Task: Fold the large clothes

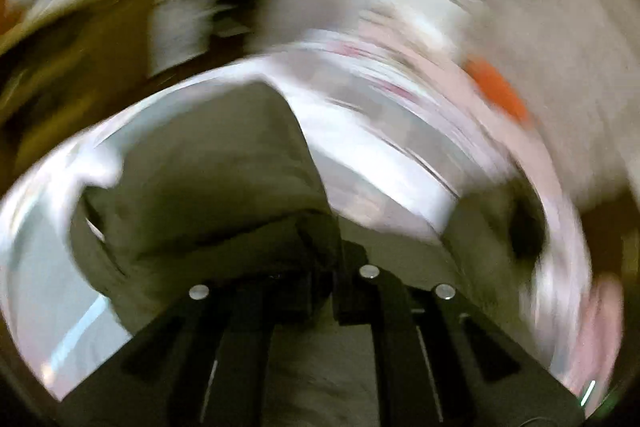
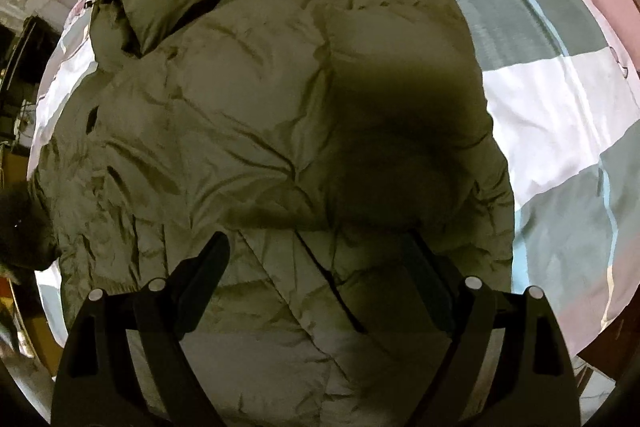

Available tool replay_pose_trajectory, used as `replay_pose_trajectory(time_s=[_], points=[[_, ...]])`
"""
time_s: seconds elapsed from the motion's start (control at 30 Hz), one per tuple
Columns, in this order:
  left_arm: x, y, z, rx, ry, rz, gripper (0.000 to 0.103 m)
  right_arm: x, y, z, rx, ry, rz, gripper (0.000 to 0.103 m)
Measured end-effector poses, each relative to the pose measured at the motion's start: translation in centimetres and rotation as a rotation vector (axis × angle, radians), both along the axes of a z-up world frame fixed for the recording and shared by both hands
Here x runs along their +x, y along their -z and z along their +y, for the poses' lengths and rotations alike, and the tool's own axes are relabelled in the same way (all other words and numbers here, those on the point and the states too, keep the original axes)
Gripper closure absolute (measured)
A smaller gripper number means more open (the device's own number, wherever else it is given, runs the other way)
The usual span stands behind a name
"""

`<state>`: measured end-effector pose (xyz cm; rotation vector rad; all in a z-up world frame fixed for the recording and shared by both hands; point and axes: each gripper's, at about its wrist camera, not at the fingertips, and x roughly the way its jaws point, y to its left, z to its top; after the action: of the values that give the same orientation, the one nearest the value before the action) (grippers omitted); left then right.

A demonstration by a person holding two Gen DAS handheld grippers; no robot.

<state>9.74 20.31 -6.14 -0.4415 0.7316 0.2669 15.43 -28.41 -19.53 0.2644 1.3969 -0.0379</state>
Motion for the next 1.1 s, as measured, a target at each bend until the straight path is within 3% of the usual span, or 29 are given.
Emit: replay_pose_trajectory(time_s=[0.07,0.13,0.2,0.27,0.33,0.4,0.47,0.6,0.67,0.77,0.9,1.0,1.07,1.1], points=[[1.3,0.3,-7.3,0.072,0.230,0.044,0.095,0.0,0.1,0.6,0.002,0.002,0.007,0.015],[2.1,2.7,-15.1,0.116,0.484,0.178,0.093,-0.6,-0.1,0.9,0.003,0.006,0.016,0.015],[1.6,5.0,-19.6,0.129,0.625,0.282,0.088,-0.4,0.2,0.7,0.008,0.013,0.027,0.015],[0.9,6.4,-22.3,0.190,0.690,0.354,0.075,-0.4,0.3,0.3,0.020,0.017,0.033,0.015],[0.0,6.0,-23.1,0.219,0.729,0.330,0.037,-0.5,0.3,-0.1,0.033,0.025,0.035,0.015],[0.1,4.7,-22.5,0.230,0.722,0.268,0.023,-0.5,0.3,-0.4,0.054,0.037,0.034,0.015],[-0.4,3.3,-21.3,0.209,0.714,0.216,0.021,-0.6,0.2,-0.8,0.086,0.060,0.025,0.015],[0.0,1.8,-17.6,0.059,0.630,0.193,0.014,-0.9,-0.3,-2.8,0.259,0.182,-0.024,0.015],[1.1,2.2,-15.8,-0.035,0.596,0.225,0.014,-1.1,0.0,-3.8,0.394,0.254,-0.036,0.014],[1.7,4.5,-11.9,-0.209,0.487,0.296,0.014,-0.9,1.3,-2.7,0.544,0.227,0.019,0.009],[2.1,8.0,-9.6,-0.296,0.376,0.431,0.014,-0.7,2.2,0.6,0.520,0.099,0.088,0.009],[2.4,10.1,-8.6,-0.316,0.322,0.514,0.013,-0.8,3.4,3.8,0.580,-0.001,0.140,0.009],[2.4,10.9,-8.3,-0.307,0.296,0.546,0.013,-1.0,3.7,6.1,0.555,-0.081,0.161,0.026],[2.3,10.9,-8.3,-0.294,0.293,0.554,0.013,-1.2,3.6,7.1,0.484,-0.116,0.155,0.049]])
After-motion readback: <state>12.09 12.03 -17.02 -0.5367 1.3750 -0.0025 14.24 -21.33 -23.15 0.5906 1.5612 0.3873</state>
